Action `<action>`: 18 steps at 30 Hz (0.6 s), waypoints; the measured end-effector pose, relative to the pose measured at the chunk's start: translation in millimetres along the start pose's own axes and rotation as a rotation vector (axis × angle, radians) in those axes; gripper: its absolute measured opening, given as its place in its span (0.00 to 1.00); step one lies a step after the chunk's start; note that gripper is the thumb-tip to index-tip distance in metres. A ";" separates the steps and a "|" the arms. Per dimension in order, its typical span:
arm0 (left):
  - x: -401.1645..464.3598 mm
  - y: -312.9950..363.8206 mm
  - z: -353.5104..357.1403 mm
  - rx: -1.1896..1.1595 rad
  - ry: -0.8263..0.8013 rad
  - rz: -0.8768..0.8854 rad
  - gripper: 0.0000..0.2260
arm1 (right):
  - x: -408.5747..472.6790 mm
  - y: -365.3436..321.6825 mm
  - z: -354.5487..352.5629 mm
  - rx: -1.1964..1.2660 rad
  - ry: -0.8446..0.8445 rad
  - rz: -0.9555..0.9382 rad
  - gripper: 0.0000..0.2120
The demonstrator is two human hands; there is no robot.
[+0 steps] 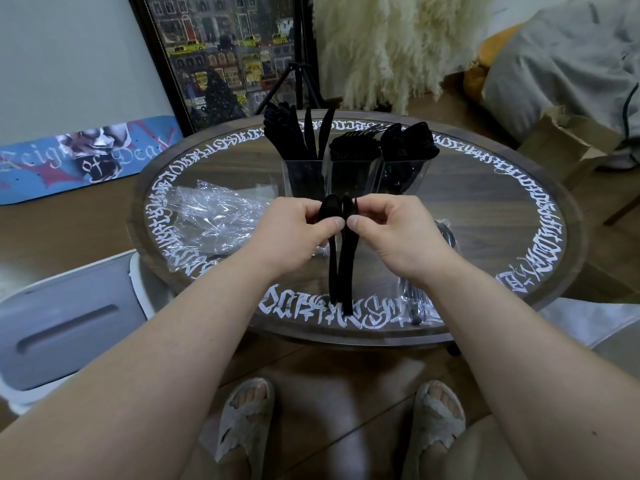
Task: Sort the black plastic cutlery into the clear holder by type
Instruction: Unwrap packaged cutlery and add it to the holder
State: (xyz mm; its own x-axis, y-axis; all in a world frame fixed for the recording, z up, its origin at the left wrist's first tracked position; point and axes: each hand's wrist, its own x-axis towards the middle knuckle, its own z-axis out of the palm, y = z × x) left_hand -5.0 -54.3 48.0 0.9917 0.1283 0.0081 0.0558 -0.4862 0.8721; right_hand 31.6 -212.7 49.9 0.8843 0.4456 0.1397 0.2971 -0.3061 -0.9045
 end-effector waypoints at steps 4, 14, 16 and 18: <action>1.7 -2.3 -1.9 -0.049 0.038 -0.003 0.07 | -0.7 -1.3 1.3 0.004 -0.018 -0.013 0.14; 7.0 3.2 -17.8 0.019 0.219 0.076 0.06 | 3.4 -7.2 5.1 0.133 0.219 0.041 0.13; 12.2 4.1 -23.5 0.040 0.264 0.085 0.07 | 9.1 -12.7 5.2 0.151 0.291 0.014 0.13; 19.0 5.1 -31.0 0.070 0.354 0.083 0.07 | 18.7 -20.3 3.3 0.140 0.398 -0.026 0.13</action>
State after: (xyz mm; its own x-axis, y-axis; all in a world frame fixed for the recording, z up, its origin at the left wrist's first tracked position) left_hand 10.6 -27.6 67.8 0.8923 0.3715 0.2564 -0.0028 -0.5635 0.8261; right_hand 40.9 -195.4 69.6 0.9556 0.0836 0.2827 0.2932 -0.1695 -0.9409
